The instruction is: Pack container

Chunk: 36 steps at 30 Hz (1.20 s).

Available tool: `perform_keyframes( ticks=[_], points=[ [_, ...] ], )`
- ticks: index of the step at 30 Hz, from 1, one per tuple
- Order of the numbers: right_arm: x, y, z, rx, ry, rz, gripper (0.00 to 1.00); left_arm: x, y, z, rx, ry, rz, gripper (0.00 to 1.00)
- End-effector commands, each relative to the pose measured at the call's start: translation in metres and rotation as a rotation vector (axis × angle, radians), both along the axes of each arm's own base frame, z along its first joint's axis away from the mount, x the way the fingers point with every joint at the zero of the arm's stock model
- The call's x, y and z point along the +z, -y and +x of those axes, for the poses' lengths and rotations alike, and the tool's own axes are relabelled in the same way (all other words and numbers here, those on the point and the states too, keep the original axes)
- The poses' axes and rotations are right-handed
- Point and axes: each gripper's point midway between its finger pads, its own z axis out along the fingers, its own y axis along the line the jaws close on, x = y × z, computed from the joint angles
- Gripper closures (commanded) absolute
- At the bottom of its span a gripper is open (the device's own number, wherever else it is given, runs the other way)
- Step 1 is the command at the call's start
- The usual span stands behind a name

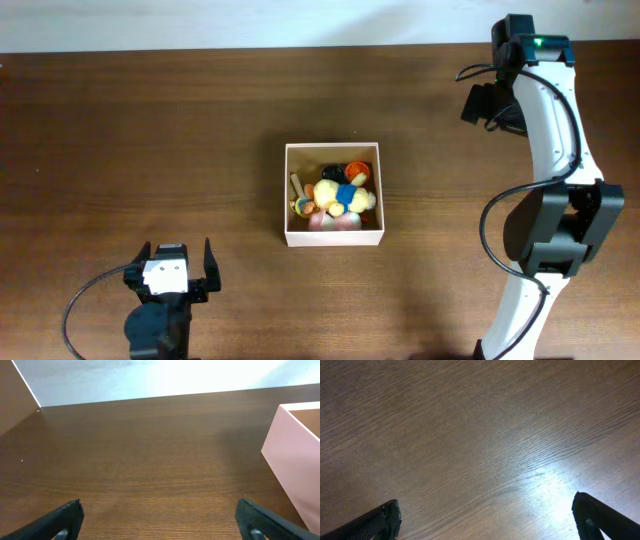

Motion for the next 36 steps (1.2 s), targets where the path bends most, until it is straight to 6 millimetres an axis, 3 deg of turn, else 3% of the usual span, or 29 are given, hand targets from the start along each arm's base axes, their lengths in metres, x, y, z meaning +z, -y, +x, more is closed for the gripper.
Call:
perform_keyframes(
  ticks=[1,17,24,28,31,36],
  points=[
    [0.002,0.0,0.0,-0.012,0.008,0.0,0.01,-0.002,-0.003,0.0,0.008,-0.002,0.021,0.01],
    [0.002,0.0,0.0,-0.012,0.008,0.0,0.01,-0.002,-0.003,0.0,0.008,-0.002,0.021,0.01],
    [0.005,-0.012,0.001,0.002,0.025,0.066,0.01,-0.002,-0.003,0.0,0.008,-0.002,0.021,0.01],
    [0.035,-0.014,-0.001,0.014,0.093,0.06,0.01,-0.002,-0.003,0.0,0.008,-0.002,0.021,0.01],
    [0.074,-0.015,-0.003,0.063,0.191,0.044,0.01,-0.002,-0.003,0.0,0.008,-0.002,0.021,0.01],
    [0.148,-0.029,-0.007,0.392,0.334,-0.073,0.01,-0.002,-0.003,0.0,0.008,-0.002,0.021,0.01]
  ],
)
